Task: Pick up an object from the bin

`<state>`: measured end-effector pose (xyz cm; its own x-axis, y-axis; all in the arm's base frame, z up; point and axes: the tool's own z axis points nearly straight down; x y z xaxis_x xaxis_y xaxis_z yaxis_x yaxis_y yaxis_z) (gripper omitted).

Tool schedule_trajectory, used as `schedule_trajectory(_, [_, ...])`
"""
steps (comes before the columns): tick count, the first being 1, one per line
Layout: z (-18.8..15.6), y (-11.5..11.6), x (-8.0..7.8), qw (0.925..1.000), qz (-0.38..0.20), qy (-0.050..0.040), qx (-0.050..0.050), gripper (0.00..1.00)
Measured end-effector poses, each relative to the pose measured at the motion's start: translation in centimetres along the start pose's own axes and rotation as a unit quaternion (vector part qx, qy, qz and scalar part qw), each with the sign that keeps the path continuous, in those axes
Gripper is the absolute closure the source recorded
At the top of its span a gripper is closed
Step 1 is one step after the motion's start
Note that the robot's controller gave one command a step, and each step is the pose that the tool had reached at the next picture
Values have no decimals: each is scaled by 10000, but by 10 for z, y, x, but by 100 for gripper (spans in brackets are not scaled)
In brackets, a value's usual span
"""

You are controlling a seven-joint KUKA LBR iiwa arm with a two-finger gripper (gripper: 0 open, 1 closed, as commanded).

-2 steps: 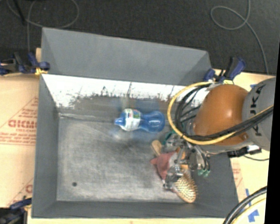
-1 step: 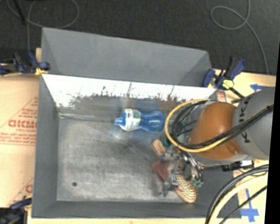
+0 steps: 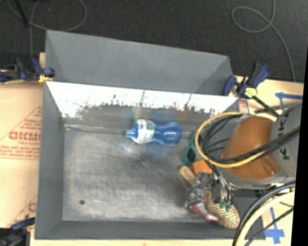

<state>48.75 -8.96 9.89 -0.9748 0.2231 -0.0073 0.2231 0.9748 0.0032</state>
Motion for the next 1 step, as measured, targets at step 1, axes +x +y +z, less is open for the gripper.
schedule_trajectory(1, [0, 0, 0, 10000, -5, 1, 2, 100])
